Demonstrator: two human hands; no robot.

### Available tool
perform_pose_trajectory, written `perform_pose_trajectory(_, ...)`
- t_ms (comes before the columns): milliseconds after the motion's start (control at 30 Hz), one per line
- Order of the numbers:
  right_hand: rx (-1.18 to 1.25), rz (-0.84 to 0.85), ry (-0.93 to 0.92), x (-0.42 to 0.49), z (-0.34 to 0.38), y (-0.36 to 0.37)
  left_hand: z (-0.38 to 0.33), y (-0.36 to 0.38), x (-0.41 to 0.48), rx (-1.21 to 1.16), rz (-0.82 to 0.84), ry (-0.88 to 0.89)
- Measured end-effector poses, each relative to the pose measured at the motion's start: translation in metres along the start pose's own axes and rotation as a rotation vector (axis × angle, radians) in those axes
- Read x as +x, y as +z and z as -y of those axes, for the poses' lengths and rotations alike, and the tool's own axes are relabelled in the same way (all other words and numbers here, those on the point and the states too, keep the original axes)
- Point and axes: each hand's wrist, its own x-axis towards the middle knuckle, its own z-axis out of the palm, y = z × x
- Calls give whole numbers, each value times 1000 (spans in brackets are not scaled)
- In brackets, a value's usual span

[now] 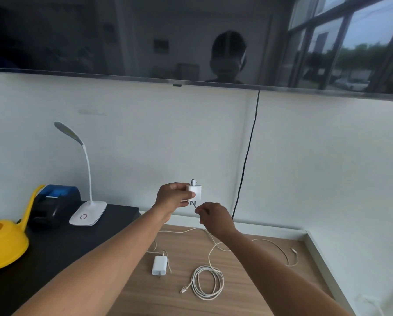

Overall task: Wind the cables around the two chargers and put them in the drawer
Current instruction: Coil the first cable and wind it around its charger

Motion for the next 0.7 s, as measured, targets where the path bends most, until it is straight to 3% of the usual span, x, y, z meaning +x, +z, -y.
perform_pose_trajectory(267, -43, -58, -70, -2, 11, -19, -3, -2, -1, 69, 32, 31)
perform_pose_trajectory(700, 88, -93, -93, 17, 27, -64, 2, -1, -11, 169, 216, 30)
